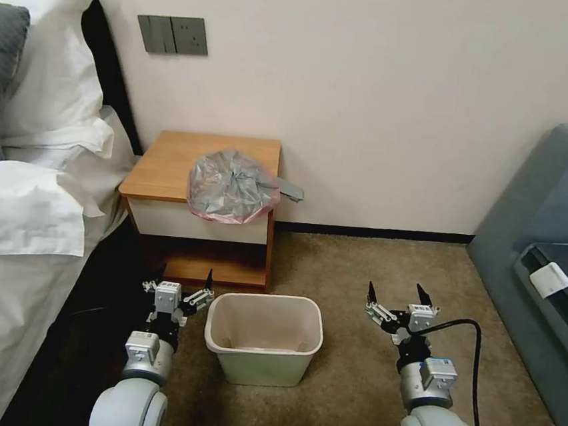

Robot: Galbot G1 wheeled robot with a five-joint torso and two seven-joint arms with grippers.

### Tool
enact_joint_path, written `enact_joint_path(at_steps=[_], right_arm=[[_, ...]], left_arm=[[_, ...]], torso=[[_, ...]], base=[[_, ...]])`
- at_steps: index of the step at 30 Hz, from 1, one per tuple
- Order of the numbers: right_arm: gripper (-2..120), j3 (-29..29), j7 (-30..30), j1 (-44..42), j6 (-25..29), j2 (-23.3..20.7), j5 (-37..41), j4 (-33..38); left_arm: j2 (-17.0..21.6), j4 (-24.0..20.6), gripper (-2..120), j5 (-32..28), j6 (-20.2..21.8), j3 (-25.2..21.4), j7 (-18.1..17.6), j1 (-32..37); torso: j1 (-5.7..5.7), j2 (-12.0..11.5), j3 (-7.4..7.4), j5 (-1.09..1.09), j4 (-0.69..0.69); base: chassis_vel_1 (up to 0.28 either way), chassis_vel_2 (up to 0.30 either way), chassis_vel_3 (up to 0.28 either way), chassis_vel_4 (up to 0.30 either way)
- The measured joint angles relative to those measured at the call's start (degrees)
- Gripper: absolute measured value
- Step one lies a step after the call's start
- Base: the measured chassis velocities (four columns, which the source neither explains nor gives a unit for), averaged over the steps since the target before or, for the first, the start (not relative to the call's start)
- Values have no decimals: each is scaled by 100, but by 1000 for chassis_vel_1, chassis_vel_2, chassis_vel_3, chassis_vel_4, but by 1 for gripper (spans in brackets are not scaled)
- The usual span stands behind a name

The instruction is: Pick up the garbage bag from the table and place it over the trash can.

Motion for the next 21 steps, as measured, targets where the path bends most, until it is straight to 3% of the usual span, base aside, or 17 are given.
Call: enact_joint_path(at_steps=[21], right_arm=[[100, 0, 0, 0, 0, 0, 0, 0]], left_arm=[[0, 0, 100, 0, 0, 0, 0, 0]], torso=[[0, 0, 0, 0, 0]], base=[[0, 0, 0, 0]])
